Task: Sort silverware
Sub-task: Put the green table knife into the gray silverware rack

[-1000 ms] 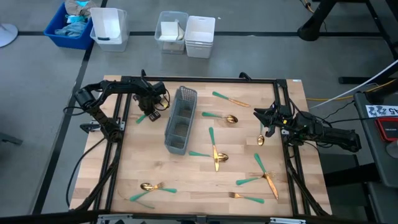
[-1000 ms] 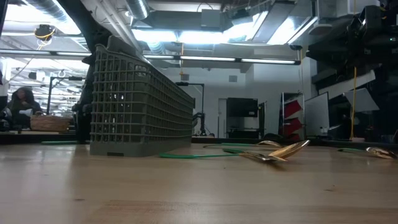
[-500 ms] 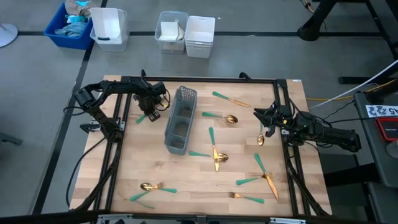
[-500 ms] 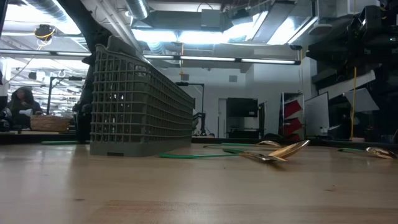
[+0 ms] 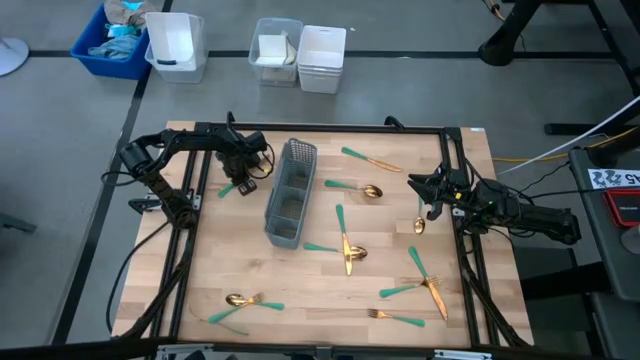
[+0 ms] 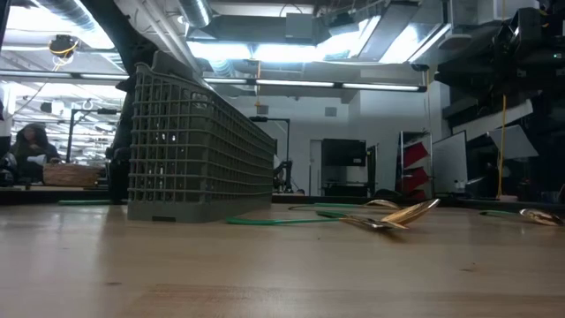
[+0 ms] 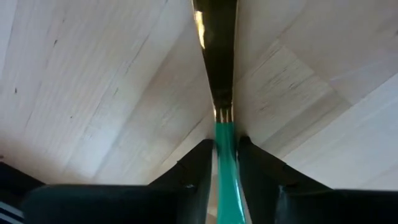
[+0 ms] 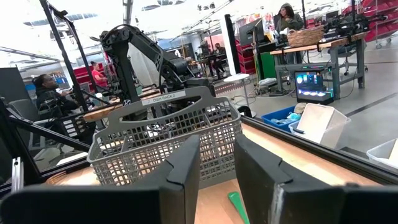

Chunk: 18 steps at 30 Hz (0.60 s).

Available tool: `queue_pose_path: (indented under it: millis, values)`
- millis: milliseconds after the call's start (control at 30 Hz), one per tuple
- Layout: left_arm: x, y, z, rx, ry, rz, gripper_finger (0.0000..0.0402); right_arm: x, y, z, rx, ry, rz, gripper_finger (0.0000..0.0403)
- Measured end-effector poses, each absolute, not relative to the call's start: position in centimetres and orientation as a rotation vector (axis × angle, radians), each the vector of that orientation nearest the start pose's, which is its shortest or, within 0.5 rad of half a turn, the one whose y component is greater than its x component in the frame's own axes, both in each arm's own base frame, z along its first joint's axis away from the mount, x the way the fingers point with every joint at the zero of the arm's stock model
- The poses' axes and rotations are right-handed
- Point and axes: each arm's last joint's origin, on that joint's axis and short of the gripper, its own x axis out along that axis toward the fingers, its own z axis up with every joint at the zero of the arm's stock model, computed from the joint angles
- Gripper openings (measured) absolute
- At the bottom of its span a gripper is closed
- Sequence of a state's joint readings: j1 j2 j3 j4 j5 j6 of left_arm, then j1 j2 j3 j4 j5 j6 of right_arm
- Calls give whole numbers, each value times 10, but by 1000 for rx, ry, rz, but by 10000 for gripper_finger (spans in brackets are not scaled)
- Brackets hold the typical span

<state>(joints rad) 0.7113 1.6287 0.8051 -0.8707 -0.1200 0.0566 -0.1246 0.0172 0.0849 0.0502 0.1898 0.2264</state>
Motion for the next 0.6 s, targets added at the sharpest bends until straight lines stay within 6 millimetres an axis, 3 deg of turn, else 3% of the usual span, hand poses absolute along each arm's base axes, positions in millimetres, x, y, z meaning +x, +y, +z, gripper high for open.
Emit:
queue_pose_path:
  millis: [233,600]
  values:
    - [175,156,132,-450,1674,573,125,91,-17,196,228,-153,-299,99]
    - [177,157,132,-455,1646,584,114,91,-17,196,228,-153,-299,99]
